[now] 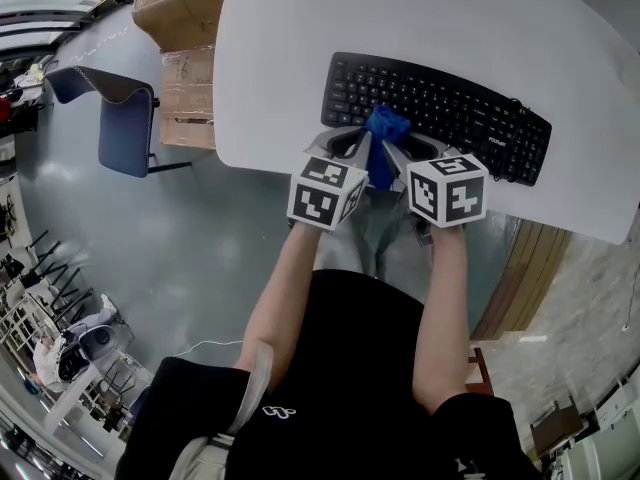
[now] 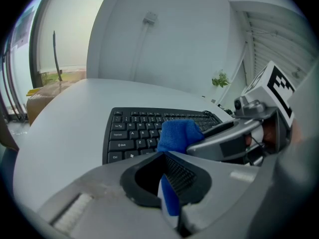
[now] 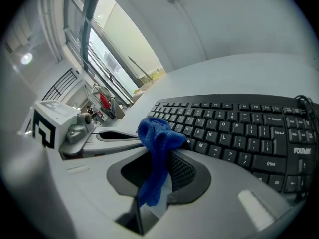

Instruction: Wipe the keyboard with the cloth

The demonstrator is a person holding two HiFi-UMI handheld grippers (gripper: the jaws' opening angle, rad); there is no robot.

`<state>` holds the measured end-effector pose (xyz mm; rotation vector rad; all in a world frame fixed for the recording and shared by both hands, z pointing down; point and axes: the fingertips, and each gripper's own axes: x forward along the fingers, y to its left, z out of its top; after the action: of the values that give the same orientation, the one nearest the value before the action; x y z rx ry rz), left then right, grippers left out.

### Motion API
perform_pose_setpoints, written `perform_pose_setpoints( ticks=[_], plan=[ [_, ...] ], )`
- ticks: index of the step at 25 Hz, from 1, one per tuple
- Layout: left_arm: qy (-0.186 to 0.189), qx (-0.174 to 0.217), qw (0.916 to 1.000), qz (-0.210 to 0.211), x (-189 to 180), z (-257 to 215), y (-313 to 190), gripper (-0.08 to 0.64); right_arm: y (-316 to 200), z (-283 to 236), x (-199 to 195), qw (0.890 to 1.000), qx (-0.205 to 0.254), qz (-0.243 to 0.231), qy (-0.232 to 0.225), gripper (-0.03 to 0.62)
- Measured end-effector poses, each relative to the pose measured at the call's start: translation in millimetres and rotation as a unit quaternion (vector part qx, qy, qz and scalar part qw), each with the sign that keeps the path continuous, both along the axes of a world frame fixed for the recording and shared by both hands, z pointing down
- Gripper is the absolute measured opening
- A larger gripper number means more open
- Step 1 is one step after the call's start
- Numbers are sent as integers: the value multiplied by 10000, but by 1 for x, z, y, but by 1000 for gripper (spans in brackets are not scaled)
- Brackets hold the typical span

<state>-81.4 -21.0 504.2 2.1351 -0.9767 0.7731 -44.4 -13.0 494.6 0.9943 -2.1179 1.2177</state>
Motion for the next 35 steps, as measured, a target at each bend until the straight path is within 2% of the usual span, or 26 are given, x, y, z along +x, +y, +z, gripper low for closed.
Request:
perform_pose_setpoints(
  ticks=[35],
  plan=[
    [73,27,9976,693,121,-5,15,-2,17,-12,120,9972,104,739,9,91]
  ],
)
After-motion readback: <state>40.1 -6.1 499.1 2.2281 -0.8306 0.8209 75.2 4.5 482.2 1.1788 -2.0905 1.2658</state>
